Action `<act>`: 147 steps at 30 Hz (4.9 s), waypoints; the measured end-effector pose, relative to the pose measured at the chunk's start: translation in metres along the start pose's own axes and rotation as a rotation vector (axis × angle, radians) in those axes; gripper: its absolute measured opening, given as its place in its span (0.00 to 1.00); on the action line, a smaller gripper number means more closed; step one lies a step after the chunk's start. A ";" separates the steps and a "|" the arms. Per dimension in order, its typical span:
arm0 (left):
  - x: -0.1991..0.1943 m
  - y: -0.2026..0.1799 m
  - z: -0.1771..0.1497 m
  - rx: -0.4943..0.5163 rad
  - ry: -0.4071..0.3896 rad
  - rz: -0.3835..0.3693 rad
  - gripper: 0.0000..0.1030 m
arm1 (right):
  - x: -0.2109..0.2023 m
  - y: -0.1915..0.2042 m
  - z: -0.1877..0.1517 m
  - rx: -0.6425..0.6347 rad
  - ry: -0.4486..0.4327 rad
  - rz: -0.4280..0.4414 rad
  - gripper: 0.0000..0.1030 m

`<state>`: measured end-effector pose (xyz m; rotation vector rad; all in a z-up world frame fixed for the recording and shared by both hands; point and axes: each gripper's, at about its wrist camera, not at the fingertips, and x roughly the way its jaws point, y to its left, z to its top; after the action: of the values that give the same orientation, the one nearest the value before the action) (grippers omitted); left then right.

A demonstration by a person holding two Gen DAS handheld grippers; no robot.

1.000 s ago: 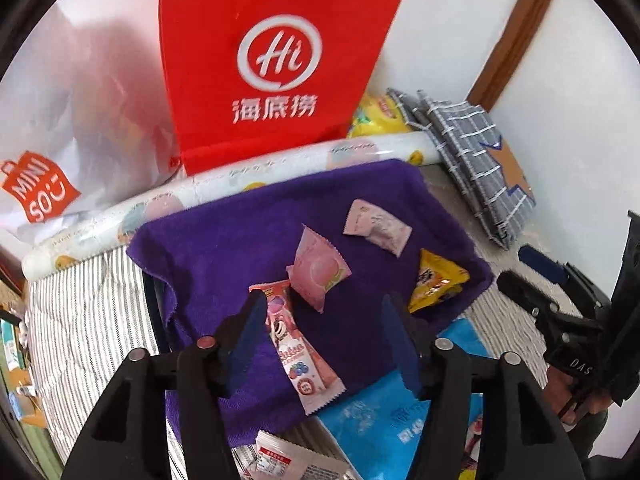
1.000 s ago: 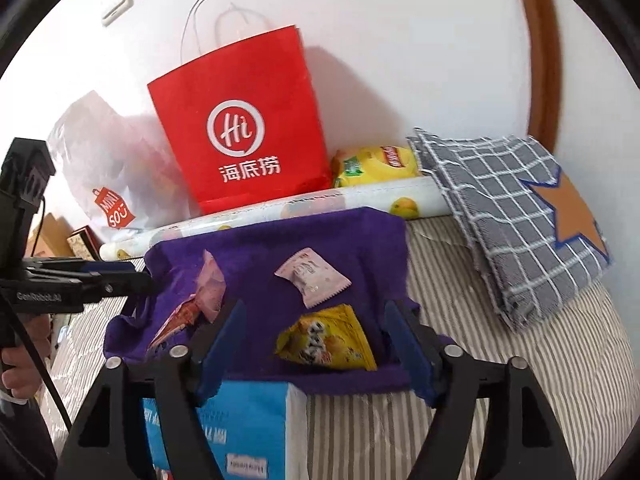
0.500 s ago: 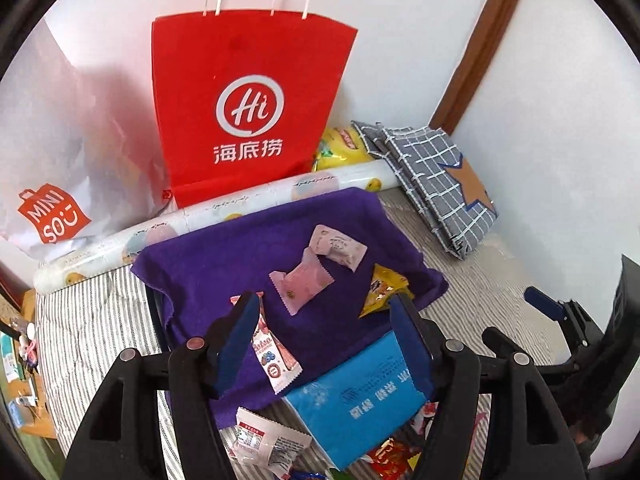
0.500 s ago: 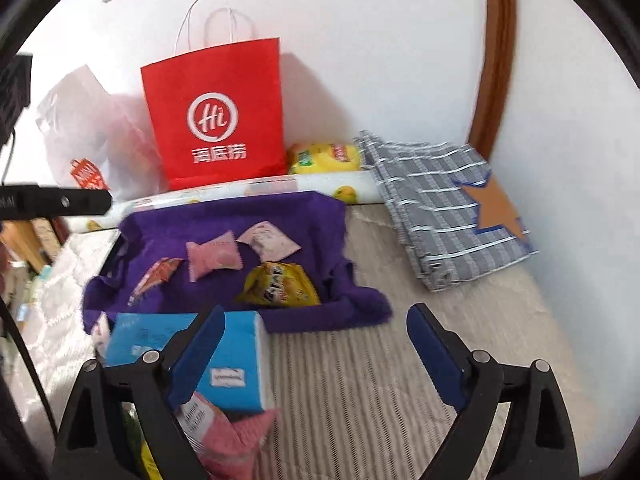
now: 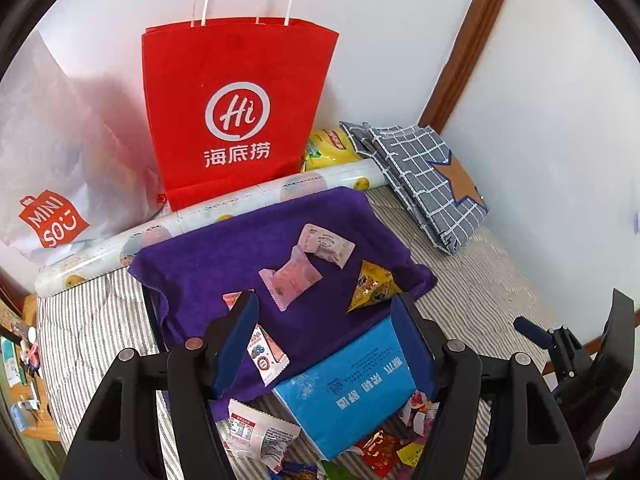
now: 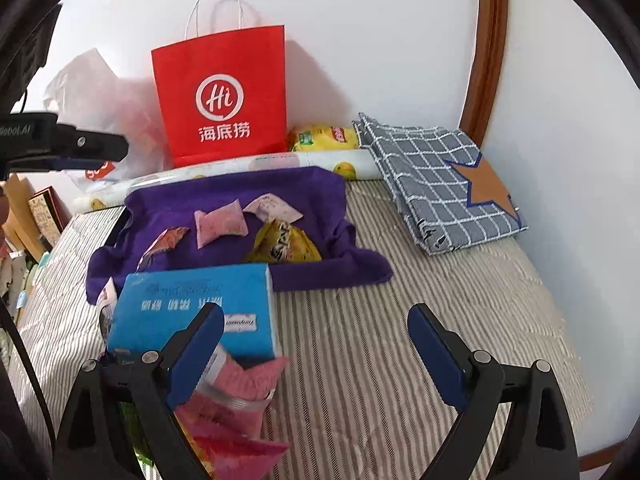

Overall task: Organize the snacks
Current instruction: 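Move the right tool to the pile and grasp the pink silver-banded packet, then grasp a white snack packet with the left tool while the right lifts the pink packet, then carry the pink packet and white packet over the purple towel with both tools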

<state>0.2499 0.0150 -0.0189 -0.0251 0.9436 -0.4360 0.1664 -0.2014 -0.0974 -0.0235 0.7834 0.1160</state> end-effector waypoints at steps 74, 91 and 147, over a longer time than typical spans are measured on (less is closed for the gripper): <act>0.033 0.050 -0.144 0.028 0.110 0.101 0.78 | -0.054 -0.023 -0.021 0.147 -0.078 0.242 0.54; 0.044 0.046 -0.151 0.071 0.090 0.137 0.47 | -0.046 -0.045 -0.041 0.191 -0.031 0.200 0.54; -0.039 0.048 -0.092 -0.096 -0.095 0.044 0.05 | -0.007 0.010 0.025 0.036 -0.068 0.226 0.54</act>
<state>0.1747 0.0889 -0.0527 -0.1114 0.8692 -0.3452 0.1775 -0.1905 -0.0747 0.1027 0.7186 0.3158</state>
